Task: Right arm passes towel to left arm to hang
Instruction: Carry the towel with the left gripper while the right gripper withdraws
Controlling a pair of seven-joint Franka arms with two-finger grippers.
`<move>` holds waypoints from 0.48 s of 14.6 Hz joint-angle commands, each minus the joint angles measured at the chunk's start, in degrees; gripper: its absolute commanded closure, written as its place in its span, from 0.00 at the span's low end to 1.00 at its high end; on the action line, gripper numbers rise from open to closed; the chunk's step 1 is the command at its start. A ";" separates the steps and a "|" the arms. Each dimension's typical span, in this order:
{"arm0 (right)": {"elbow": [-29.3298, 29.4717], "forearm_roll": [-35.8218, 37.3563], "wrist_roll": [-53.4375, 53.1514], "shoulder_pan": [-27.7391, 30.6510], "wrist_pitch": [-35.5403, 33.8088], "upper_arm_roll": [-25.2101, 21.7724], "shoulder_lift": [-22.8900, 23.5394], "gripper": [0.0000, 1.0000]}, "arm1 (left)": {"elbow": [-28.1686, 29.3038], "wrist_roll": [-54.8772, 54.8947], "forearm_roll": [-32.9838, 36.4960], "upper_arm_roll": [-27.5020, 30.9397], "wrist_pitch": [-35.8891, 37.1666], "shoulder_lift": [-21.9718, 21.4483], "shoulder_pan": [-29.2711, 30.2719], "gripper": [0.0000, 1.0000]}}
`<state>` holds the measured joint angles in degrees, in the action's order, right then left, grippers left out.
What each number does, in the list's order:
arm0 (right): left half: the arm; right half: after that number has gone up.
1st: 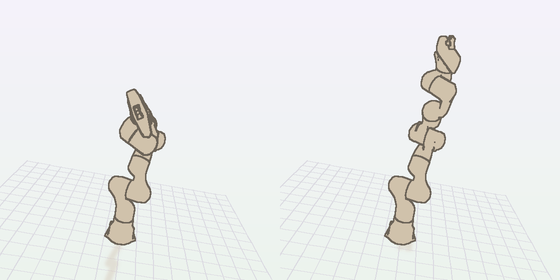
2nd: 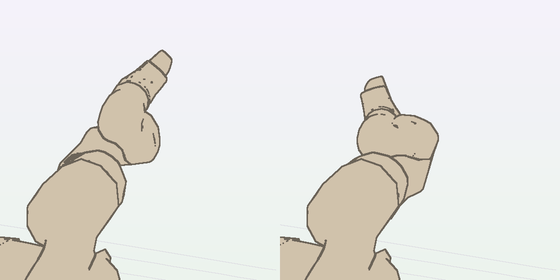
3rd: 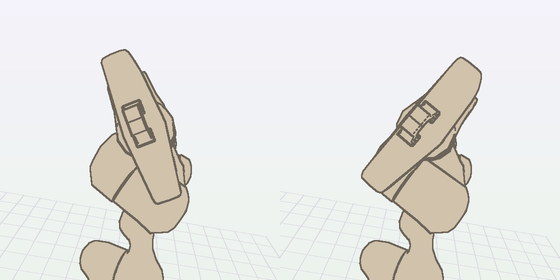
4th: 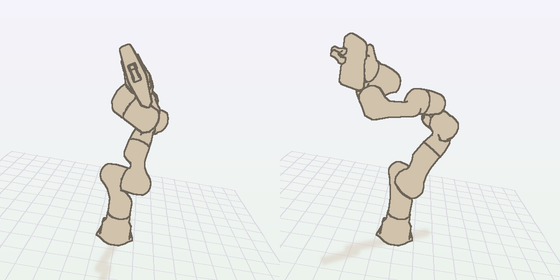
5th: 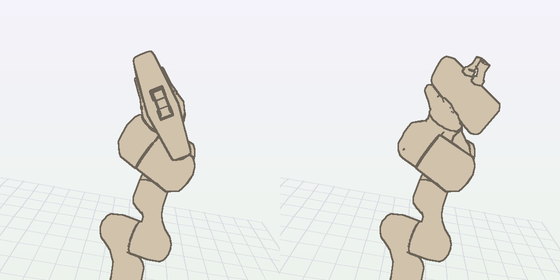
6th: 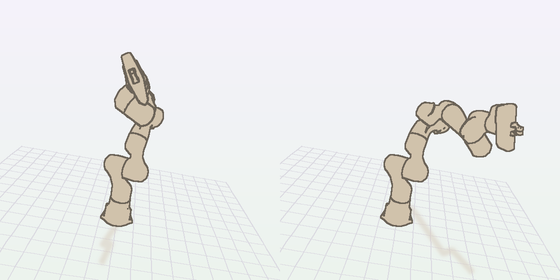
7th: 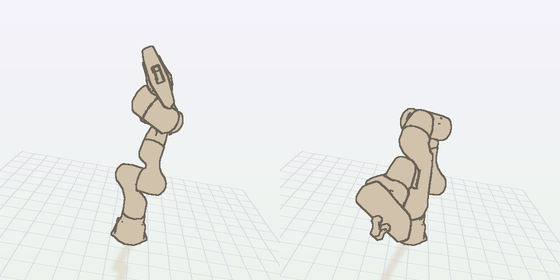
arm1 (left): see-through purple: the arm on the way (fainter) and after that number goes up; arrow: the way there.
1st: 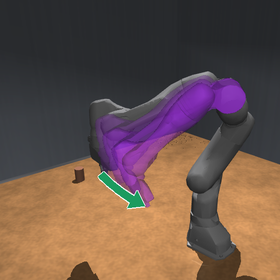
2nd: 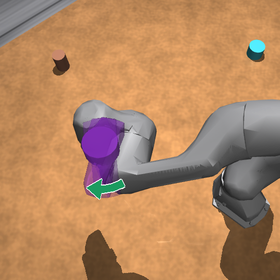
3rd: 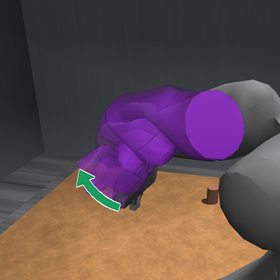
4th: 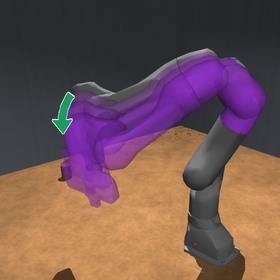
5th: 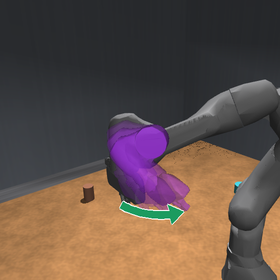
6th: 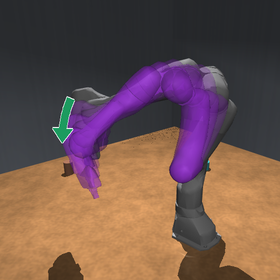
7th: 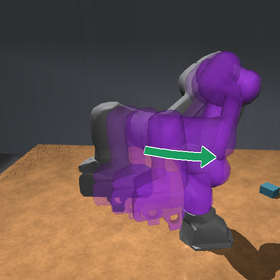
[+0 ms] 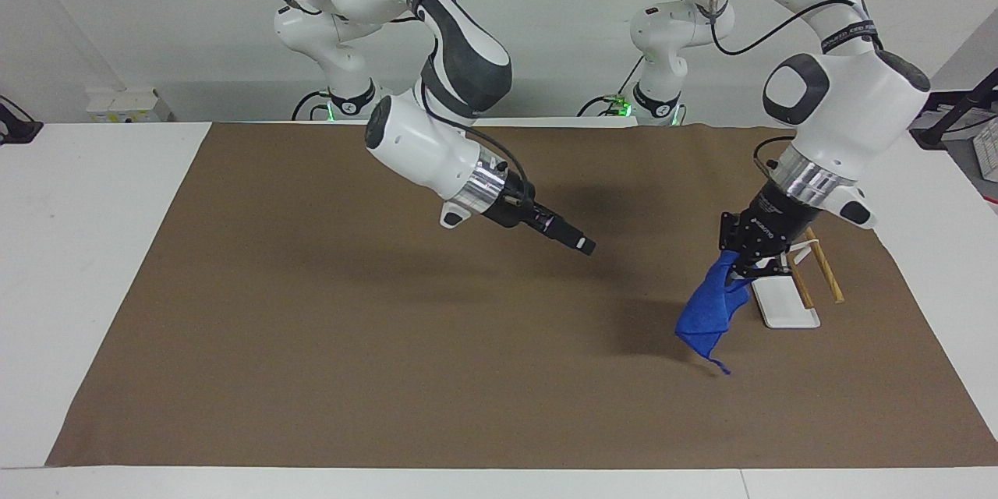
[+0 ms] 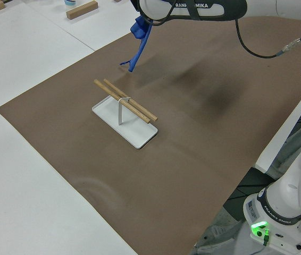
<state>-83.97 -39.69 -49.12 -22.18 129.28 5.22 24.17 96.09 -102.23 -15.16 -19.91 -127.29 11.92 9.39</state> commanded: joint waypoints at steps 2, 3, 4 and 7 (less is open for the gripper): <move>-1.20 21.46 8.48 7.92 -13.05 0.32 -4.82 0.00 | 0.24 -9.54 3.99 -1.36 -0.50 -1.03 5.62 1.00; -0.94 26.20 12.43 9.50 -16.91 0.23 -5.88 0.00 | 0.32 -13.57 5.22 -1.36 -0.50 -1.37 7.03 1.00; -0.85 31.12 15.60 11.08 -20.61 0.23 -7.11 0.00 | 0.41 -18.40 6.45 -1.36 -0.50 -1.55 8.35 1.00; -0.49 42.14 29.48 16.62 -31.51 0.23 -12.20 0.00 | 1.63 -30.72 11.37 -1.19 -0.50 -2.78 10.38 1.00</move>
<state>-83.62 -1.99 -27.20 -8.49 102.62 4.93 15.89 95.89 -125.39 -6.86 -20.16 -127.38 11.06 18.26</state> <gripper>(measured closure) 0.000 0.969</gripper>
